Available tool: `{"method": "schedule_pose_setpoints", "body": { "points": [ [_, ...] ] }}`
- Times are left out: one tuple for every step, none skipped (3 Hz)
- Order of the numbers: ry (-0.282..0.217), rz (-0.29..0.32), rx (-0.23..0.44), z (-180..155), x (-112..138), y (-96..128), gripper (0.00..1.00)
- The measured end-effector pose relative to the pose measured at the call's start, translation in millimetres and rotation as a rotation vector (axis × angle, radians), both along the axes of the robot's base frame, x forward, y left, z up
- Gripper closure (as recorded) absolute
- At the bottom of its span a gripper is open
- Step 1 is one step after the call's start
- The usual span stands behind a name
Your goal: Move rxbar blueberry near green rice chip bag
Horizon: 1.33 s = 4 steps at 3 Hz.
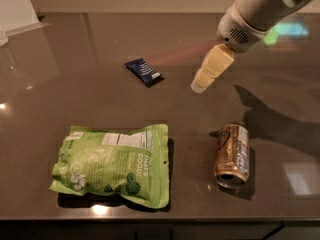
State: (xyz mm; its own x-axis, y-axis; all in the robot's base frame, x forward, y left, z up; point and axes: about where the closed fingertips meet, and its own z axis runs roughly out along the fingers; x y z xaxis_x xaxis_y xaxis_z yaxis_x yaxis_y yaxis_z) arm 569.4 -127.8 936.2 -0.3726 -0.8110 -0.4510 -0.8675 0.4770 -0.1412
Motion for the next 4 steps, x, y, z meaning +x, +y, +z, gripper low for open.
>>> {"method": "schedule_pose_setpoints", "body": {
  "points": [
    [0.022, -0.045, 0.052, -14, 25, 29, 0.00],
    [0.045, -0.081, 0.075, -27, 45, 55, 0.00],
    [0.064, -0.112, 0.072, -47, 71, 88, 0.00],
    [0.072, -0.127, 0.069, -61, 86, 107, 0.00]
  ]
}}
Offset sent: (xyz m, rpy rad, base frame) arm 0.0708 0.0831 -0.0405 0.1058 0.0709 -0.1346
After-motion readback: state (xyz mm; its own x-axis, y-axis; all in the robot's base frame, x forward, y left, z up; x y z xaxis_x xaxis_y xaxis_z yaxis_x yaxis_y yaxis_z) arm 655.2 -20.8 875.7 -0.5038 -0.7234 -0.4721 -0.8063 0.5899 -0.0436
